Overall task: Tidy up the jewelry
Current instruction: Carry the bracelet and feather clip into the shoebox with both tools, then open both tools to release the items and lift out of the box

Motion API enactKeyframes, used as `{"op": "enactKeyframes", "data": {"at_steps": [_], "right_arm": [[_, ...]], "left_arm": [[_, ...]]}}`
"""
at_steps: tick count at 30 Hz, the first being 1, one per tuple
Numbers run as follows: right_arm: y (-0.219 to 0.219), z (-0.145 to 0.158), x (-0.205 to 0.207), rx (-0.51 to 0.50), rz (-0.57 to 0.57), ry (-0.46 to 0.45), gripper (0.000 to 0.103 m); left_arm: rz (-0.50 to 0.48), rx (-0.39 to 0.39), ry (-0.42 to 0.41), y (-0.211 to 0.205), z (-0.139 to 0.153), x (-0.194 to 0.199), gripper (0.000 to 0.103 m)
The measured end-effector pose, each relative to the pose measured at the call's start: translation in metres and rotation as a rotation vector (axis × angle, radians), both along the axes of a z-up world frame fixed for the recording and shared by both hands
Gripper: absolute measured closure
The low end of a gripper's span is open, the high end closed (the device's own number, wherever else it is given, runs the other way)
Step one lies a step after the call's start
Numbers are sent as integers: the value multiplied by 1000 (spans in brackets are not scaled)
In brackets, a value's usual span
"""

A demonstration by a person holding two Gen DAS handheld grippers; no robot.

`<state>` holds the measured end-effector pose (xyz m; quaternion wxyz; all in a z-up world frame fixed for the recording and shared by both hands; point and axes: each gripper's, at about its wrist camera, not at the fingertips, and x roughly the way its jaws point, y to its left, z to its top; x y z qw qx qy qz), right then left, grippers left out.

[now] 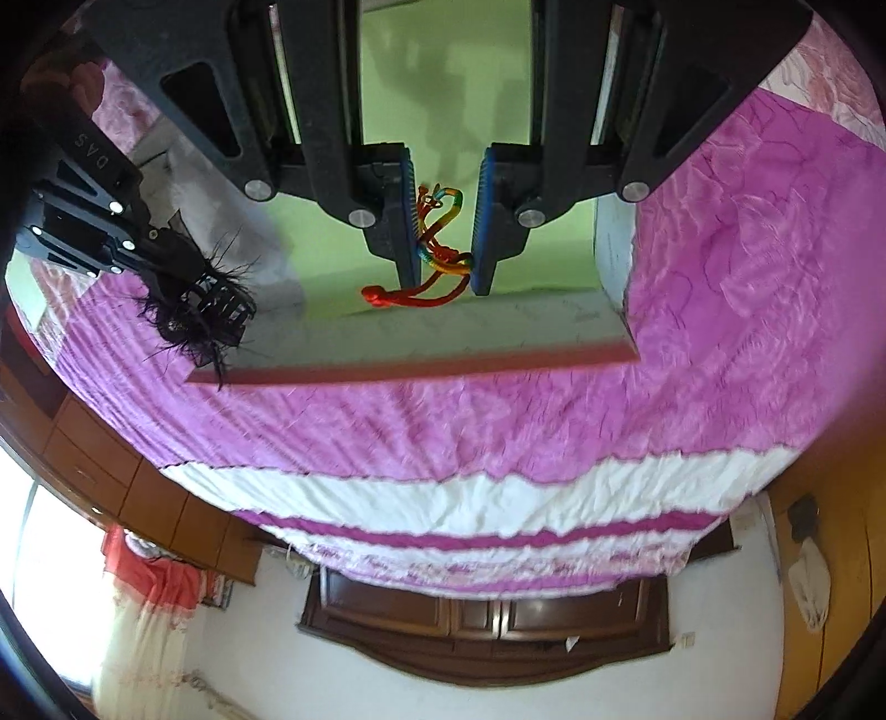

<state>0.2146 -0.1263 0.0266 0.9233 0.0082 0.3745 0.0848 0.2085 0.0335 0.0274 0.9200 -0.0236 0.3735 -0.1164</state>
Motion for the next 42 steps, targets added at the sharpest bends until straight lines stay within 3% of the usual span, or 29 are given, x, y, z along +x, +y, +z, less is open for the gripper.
{"op": "enactKeyframes", "data": {"at_steps": [7,11,23,28,38,42], "right_arm": [[1,-21,14,-25,-25,84,92],[-2,-31,21,-26,-33,112,90],[-9,-39,33,-18,-23,139,90],[-9,-38,33,1,-29,150,90],[-2,-21,15,68,13,163,50],[-5,-11,3,97,18,146,47]], "left_arm": [[26,50,132,0,-32,14,93],[56,29,183,5,-42,15,93],[46,42,196,1,-46,13,93],[36,-5,226,4,-45,14,92],[3,-51,251,4,-33,-1,62],[-3,-64,193,5,-22,-14,54]]}}
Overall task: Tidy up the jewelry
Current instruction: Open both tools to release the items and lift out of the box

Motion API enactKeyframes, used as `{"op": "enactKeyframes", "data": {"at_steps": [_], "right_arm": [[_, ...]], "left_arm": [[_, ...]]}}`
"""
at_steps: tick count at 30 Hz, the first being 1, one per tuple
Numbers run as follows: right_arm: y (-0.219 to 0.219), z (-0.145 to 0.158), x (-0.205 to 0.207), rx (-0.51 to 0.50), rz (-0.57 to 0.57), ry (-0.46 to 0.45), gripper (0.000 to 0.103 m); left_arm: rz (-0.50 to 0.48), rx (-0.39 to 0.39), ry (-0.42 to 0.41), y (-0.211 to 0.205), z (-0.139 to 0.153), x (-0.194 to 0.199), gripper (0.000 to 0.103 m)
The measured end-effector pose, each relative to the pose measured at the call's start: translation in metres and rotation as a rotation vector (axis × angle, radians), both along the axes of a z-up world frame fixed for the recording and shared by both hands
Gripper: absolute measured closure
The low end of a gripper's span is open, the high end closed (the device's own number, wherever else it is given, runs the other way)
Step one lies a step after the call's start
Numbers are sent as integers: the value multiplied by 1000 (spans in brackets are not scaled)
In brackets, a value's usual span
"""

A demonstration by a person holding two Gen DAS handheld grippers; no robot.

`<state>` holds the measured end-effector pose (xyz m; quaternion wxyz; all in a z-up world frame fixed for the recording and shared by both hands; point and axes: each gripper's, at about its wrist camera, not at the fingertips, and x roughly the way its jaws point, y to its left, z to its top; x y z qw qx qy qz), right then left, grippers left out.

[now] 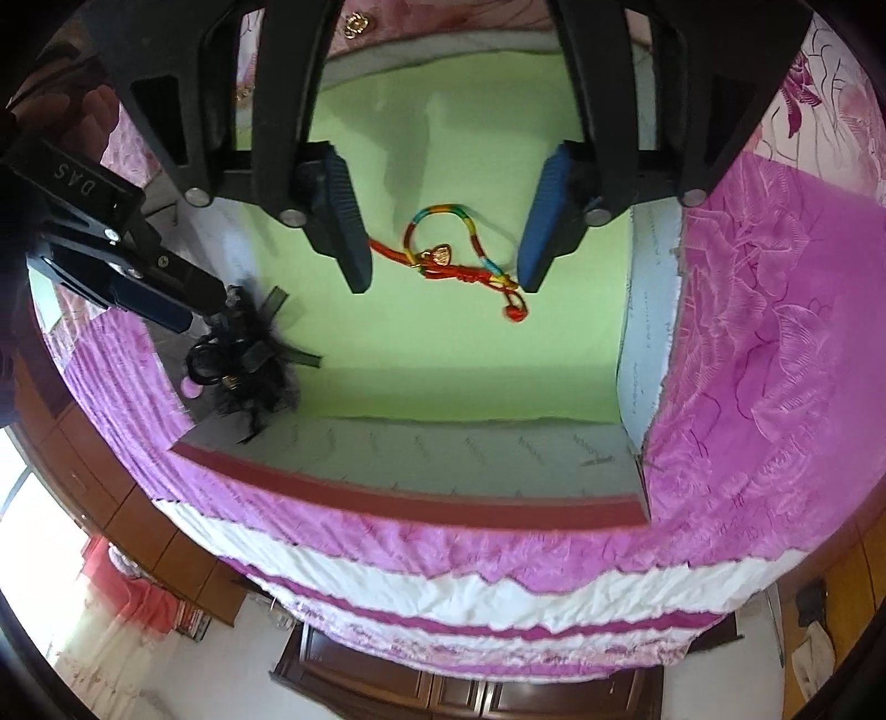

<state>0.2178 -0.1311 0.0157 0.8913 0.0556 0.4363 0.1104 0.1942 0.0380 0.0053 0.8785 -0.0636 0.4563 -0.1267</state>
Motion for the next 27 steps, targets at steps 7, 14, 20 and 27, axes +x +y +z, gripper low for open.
{"op": "enactKeyframes", "data": {"at_steps": [7,14,20,27], "right_arm": [[-7,19,-25,44,-3,-75,44],[-11,36,-55,65,2,-169,35],[-10,44,-81,72,20,-240,30],[-11,49,-116,81,14,-330,24]], "left_arm": [[15,5,-128,1,18,-24,51],[41,29,-241,-2,37,-49,51],[56,34,-297,-2,44,-72,49],[71,44,-345,-2,49,-98,49]]}}
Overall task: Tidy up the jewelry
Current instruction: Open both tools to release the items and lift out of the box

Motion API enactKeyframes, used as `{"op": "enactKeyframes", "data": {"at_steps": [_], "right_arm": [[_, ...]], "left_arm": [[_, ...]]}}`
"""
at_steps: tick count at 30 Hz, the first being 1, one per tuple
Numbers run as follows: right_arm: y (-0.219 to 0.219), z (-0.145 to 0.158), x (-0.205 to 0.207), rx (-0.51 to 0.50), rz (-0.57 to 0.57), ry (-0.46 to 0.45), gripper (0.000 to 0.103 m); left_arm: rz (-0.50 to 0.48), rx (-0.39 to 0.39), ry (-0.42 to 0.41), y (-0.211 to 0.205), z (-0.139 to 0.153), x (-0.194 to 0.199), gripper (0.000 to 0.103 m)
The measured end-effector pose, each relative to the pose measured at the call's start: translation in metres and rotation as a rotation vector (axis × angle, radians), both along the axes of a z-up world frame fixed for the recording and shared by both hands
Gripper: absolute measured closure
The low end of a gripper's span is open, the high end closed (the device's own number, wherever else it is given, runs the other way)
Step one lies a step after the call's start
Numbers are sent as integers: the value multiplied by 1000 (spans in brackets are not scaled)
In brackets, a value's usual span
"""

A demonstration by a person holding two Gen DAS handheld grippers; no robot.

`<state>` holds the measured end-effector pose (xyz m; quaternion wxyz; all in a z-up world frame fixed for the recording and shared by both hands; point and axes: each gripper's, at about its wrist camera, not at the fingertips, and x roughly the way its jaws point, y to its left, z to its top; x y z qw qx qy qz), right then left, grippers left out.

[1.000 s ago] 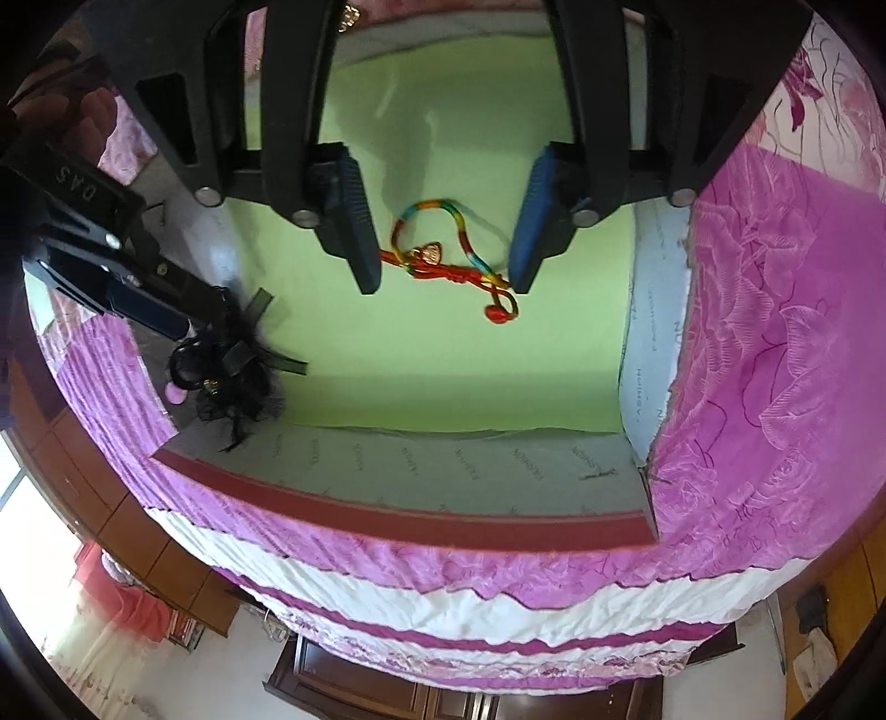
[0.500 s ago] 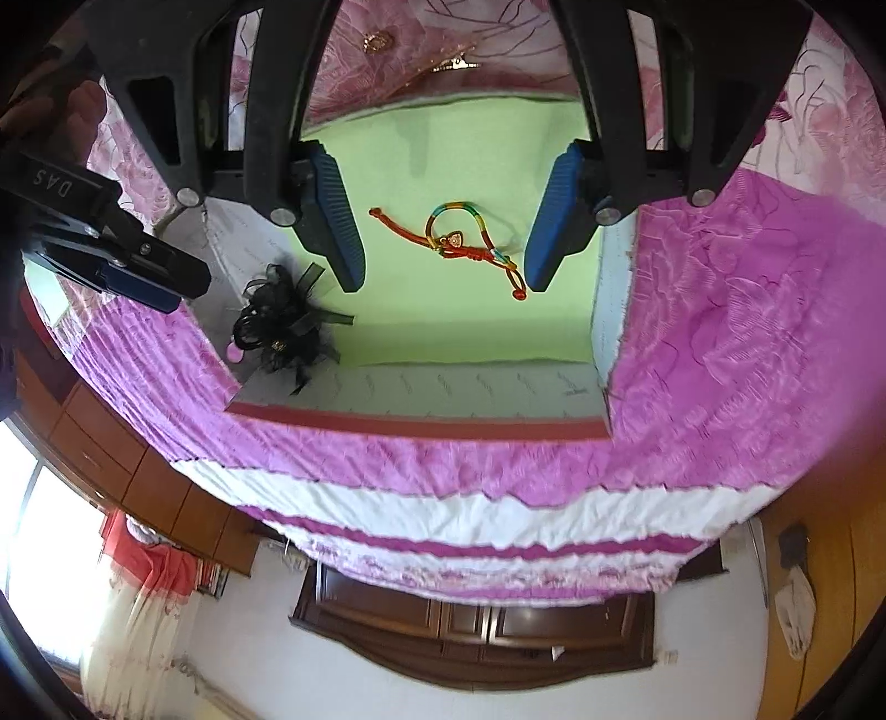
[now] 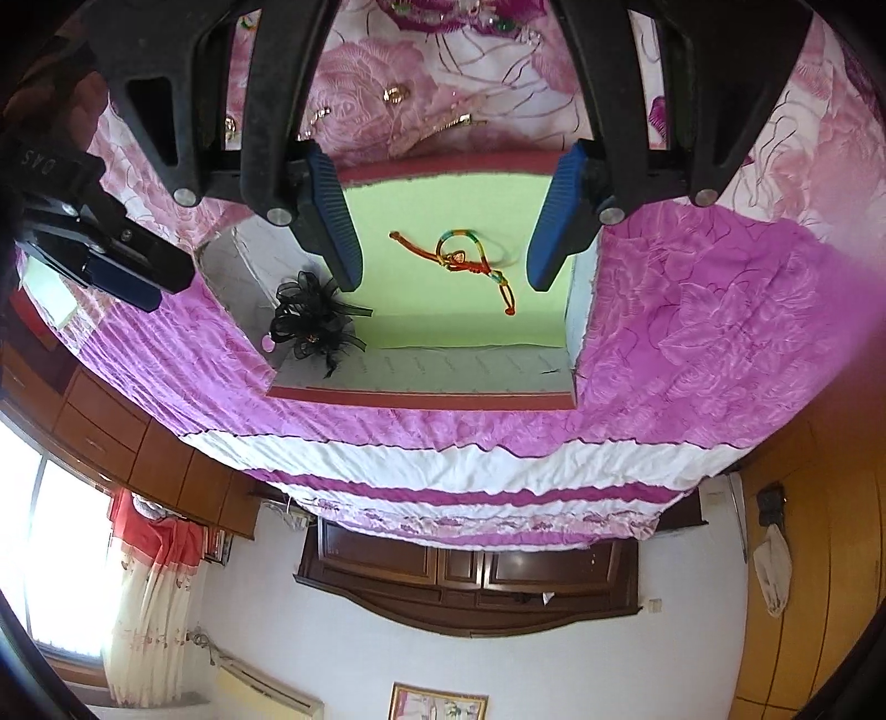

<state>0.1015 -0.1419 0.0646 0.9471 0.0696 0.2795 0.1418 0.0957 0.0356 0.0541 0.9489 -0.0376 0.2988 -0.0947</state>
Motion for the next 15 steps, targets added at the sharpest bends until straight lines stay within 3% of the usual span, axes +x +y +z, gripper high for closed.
{"op": "enactKeyframes", "data": {"at_steps": [15], "right_arm": [[-11,3,-52,-15,-25,-59,24]], "left_arm": [[-9,11,-11,5,-2,-48,46]]}}
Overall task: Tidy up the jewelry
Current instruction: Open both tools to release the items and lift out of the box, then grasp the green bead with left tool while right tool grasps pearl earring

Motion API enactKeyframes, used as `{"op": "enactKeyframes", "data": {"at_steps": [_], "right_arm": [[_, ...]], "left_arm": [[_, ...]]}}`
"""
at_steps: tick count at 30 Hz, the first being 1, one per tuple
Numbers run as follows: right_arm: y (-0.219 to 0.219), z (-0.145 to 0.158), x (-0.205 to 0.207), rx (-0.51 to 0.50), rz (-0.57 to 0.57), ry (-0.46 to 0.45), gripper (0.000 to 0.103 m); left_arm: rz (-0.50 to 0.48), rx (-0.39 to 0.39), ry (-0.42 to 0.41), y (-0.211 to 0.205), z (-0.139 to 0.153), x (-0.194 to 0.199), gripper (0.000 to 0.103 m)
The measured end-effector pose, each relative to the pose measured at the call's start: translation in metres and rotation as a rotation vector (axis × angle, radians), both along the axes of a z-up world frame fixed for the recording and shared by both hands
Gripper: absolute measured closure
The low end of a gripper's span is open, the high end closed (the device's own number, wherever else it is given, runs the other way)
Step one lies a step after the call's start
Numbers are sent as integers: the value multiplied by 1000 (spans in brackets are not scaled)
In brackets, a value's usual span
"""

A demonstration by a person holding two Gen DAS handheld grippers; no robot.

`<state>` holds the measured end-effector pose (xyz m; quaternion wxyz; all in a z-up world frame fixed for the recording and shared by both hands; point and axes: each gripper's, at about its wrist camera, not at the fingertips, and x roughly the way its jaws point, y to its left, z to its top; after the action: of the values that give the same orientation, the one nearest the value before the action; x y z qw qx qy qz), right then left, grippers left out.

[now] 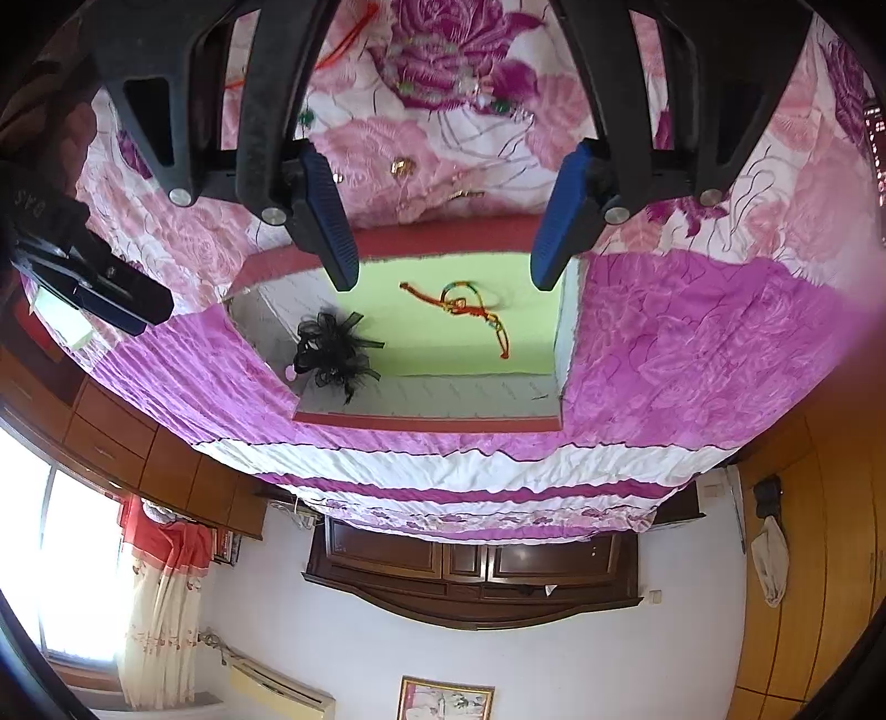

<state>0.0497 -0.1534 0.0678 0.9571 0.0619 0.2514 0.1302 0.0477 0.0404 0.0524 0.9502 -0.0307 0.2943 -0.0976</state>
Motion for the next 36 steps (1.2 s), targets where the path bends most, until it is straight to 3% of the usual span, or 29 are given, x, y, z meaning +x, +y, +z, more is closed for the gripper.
{"op": "enactKeyframes", "data": {"at_steps": [8,23,32,36], "right_arm": [[-4,-16,-14,-20,6,46,24],[-4,-65,-3,-65,10,259,24],[-5,-90,17,-60,-1,399,46],[-5,-92,19,-54,7,405,48]], "left_arm": [[6,3,44,8,-12,-19,45],[-24,19,233,7,-53,-18,45],[-62,10,333,3,-74,-12,47],[-68,9,346,4,-78,-10,57]]}}
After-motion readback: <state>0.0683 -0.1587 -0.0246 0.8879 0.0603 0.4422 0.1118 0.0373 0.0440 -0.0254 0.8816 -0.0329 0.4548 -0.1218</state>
